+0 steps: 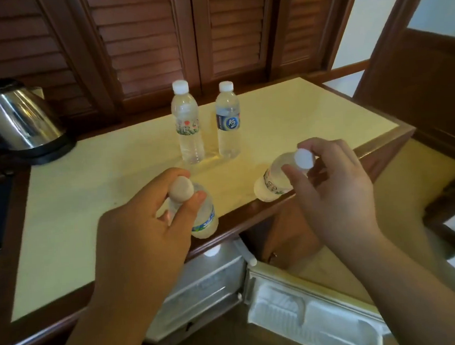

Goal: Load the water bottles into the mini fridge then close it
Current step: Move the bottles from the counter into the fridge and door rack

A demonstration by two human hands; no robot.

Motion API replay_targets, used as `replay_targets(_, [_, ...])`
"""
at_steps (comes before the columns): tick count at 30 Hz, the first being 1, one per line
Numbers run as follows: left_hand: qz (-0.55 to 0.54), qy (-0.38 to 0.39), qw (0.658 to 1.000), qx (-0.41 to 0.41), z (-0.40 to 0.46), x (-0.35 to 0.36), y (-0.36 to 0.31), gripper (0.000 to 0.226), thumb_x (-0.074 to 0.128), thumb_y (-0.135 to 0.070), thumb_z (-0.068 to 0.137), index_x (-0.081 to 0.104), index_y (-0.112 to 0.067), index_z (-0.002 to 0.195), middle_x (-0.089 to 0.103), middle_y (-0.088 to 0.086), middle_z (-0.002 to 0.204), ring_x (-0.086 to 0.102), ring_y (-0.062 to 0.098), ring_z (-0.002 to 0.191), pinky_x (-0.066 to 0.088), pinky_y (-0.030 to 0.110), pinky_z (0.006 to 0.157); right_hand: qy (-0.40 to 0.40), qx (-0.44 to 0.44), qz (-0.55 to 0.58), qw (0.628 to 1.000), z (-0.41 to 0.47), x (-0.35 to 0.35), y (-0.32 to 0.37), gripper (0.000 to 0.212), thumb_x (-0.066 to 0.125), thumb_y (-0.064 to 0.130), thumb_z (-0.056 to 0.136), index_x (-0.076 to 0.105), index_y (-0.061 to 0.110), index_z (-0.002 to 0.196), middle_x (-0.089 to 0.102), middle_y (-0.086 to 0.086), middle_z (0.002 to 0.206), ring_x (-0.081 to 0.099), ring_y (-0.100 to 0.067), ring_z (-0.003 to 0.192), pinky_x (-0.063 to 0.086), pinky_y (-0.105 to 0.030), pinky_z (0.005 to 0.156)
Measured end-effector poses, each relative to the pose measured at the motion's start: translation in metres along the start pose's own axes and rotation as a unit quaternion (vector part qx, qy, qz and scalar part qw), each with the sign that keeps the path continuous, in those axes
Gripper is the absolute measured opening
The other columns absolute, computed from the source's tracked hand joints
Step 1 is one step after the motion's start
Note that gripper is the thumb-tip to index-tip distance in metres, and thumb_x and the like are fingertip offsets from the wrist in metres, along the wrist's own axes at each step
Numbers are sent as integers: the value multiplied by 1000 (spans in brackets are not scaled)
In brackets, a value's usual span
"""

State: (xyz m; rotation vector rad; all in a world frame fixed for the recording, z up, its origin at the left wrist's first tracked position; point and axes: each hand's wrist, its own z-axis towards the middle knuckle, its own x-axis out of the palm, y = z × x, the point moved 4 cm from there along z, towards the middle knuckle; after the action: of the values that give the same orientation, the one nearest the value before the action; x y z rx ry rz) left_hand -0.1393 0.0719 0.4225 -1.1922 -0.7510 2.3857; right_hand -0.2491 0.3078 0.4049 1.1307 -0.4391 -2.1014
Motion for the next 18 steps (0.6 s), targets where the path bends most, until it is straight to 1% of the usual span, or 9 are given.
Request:
replay_targets(1, [8, -15, 1000, -1, -16, 0, -8, 23, 70, -42, 91, 73, -28, 109, 74, -10, 81, 68, 8, 69, 50, 9, 66, -1, -4, 6, 1000, -12, -15, -2, 33, 75, 30, 90, 63, 24, 120, 58, 10, 107, 55, -5, 81, 53, -29, 70])
replay_targets(3, [8, -40, 999, -21, -48, 1, -21, 25, 70, -42, 92, 73, -28, 112, 74, -9, 82, 67, 10, 65, 47, 4, 68, 8, -30, 10, 999, -41, -38, -1, 35, 78, 27, 88, 64, 22, 119, 58, 12, 107, 54, -3, 82, 49, -17, 69])
replay_targets(6, [-3, -30, 998, -51, -103, 11, -32, 26, 66, -43, 95, 70, -29, 116, 73, -13, 90, 68, 5, 80, 48, 9, 70, 36, -58, 32, 997, -95, -61, -10, 35, 78, 25, 87, 65, 17, 118, 58, 12, 109, 55, -4, 81, 46, -12, 69])
replay_targets(8, [-8, -7, 996, -92, -141, 25, -31, 25, 66, -45, 94, 68, -34, 117, 71, -21, 95, 67, -3, 90, 47, 6, 70, 53, -57, 54, 995, -135, -64, -26, 32, 78, 25, 87, 66, 16, 115, 59, 10, 106, 54, -5, 76, 45, -12, 67])
replay_targets(11, [-12, 41, 982, -182, -197, 58, -13, 19, 68, -49, 89, 64, -54, 107, 67, -37, 91, 59, -22, 92, 38, -6, 67, 99, -5, 78, 992, -196, -46, -62, 30, 79, 27, 85, 65, 23, 111, 57, 14, 102, 57, -6, 76, 47, -16, 66])
replay_targets(12, [-12, 56, 977, -205, -216, 70, -5, 19, 69, -50, 87, 63, -58, 102, 64, -44, 86, 56, -27, 89, 37, -7, 67, 116, 20, 77, 990, -217, -34, -76, 31, 80, 28, 84, 64, 25, 111, 58, 16, 103, 58, -6, 77, 49, -19, 65])
replay_targets(13, [-11, 67, 973, -220, -234, 81, 5, 21, 71, -50, 84, 64, -60, 101, 62, -44, 78, 55, -30, 87, 36, -8, 67, 134, 47, 71, 987, -238, -21, -90, 32, 80, 29, 84, 64, 27, 111, 58, 17, 104, 59, -6, 77, 51, -23, 64])
replay_targets(15, [-1, 88, 966, -244, -268, 105, 29, 26, 76, -45, 82, 68, -56, 105, 63, -38, 75, 56, -30, 86, 39, -4, 67, 164, 101, 48, 980, -283, 9, -121, 34, 80, 31, 83, 63, 28, 113, 61, 18, 110, 60, -5, 79, 53, -20, 63])
replay_targets(18, [-2, 109, 955, -275, -315, 145, 70, 29, 80, -41, 81, 70, -55, 105, 70, -26, 73, 62, -17, 76, 43, 5, 62, 176, 143, 17, 974, -343, 60, -168, 36, 79, 32, 85, 61, 27, 116, 63, 14, 113, 61, -5, 81, 54, -21, 64])
